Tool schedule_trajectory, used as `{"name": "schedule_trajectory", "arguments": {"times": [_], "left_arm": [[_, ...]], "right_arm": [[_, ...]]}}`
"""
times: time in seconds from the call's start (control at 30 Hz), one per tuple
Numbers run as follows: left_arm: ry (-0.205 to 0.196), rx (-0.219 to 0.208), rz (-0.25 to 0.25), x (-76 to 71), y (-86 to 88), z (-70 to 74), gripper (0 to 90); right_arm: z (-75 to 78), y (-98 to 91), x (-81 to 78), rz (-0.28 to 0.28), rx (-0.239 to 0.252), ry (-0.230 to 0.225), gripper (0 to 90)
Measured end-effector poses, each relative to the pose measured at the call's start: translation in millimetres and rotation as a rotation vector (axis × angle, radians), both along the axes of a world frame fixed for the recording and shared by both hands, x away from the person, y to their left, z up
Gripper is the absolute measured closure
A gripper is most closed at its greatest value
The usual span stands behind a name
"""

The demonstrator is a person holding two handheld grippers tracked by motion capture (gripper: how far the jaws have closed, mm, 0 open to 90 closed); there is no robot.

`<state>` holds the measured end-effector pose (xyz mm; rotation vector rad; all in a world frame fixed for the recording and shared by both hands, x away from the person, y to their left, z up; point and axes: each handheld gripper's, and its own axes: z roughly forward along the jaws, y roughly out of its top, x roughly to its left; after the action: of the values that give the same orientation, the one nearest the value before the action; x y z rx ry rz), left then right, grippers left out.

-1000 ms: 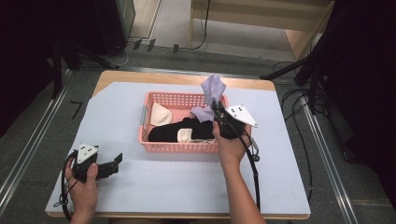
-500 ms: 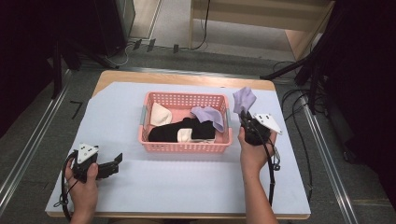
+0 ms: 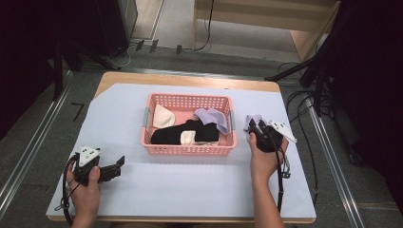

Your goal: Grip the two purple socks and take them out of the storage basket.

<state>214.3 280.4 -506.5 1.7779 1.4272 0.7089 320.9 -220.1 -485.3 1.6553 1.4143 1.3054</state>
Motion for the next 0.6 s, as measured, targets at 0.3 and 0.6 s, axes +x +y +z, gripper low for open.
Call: {"name": "schedule_trajectory", "arguments": {"times": [0.3, 0.6], "left_arm": [[-0.001, 0.001, 0.0, 0.0, -0.1, 0.0, 8.1], [-0.001, -0.003, 0.002, 0.4, 0.1, -0.2, 8.1]], "right_arm": [[26.5, 46.9, 4.4, 0.171, -0.102, -0.039, 61.5], [38.3, 92.7, 15.4, 0.315, -0.198, 0.025, 69.7]]}}
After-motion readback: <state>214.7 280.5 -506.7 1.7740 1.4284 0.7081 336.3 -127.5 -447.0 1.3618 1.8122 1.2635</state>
